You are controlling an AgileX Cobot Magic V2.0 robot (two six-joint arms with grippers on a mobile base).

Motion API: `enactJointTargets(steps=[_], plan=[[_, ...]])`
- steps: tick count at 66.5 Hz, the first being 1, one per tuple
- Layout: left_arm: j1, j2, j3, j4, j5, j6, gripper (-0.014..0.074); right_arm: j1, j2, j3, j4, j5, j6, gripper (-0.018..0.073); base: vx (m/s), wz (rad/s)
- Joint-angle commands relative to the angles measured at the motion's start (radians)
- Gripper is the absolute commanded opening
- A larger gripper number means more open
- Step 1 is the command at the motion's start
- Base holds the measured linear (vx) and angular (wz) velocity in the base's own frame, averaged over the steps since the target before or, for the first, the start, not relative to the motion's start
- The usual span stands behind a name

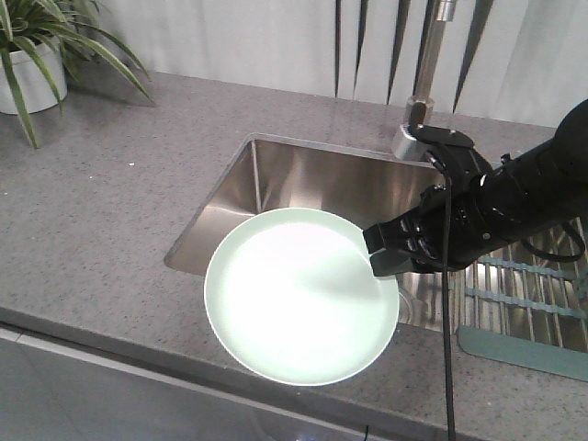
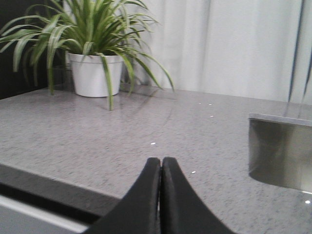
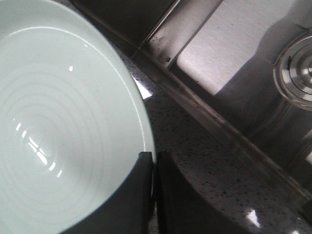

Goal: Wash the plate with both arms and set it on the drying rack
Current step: 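Carry the plate in the right gripper over the sink basin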

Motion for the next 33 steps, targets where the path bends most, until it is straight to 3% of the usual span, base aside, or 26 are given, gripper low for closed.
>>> enactJointTargets(steps=[1, 33], plan=[[-0.007, -0.014, -0.026, -0.008, -0.069, -0.009, -0.0006, -0.003, -0.037, -0.023, 0.039, -0.025, -0.007, -0.0001, 0.08, -0.30], [-0.007, -0.014, -0.026, -0.008, -0.069, -0.009, -0.0006, -0.003, -0.037, -0.023, 0.039, -0.025, -0.007, -0.0001, 0.06, -0.24]])
